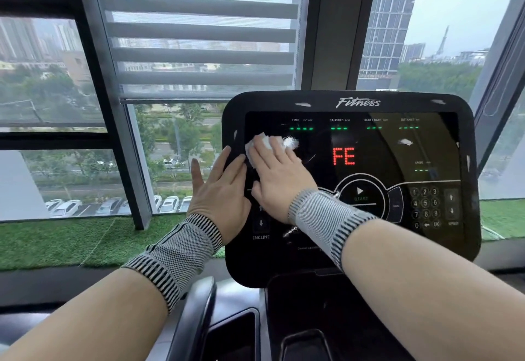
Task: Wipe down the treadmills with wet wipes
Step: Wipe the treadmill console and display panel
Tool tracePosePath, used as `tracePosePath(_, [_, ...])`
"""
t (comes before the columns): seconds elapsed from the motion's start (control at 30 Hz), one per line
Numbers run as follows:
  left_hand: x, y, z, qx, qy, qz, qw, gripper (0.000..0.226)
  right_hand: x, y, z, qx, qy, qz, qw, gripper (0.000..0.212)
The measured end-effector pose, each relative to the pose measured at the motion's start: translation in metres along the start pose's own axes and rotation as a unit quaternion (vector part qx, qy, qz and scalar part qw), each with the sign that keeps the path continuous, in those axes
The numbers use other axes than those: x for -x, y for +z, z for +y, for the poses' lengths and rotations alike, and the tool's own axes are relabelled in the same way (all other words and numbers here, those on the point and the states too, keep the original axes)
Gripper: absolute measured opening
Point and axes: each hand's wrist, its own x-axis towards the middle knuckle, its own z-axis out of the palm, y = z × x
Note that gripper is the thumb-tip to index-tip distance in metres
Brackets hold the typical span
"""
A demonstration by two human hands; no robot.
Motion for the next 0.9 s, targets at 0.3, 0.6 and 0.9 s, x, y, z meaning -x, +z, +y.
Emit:
tracePosePath(0.3, [0.001,0.006,-0.001,-0.007,0.001,0.016,1.000,0.063,0.010,0.001,-0.001,0.002,0.027,-0.002,1.000,0.068])
tracePosePath(0.6, [0.000,0.004,0.004,-0.029,0.003,-0.020,0.999,0.064,0.026,0.008,0.012,0.027,0.022,-0.033,0.999,0.070])
tracePosePath(0.9, [-0.002,0.003,0.009,-0.041,0.003,-0.038,0.998,0.064,0.032,0.009,0.017,0.024,0.042,-0.026,0.999,0.071])
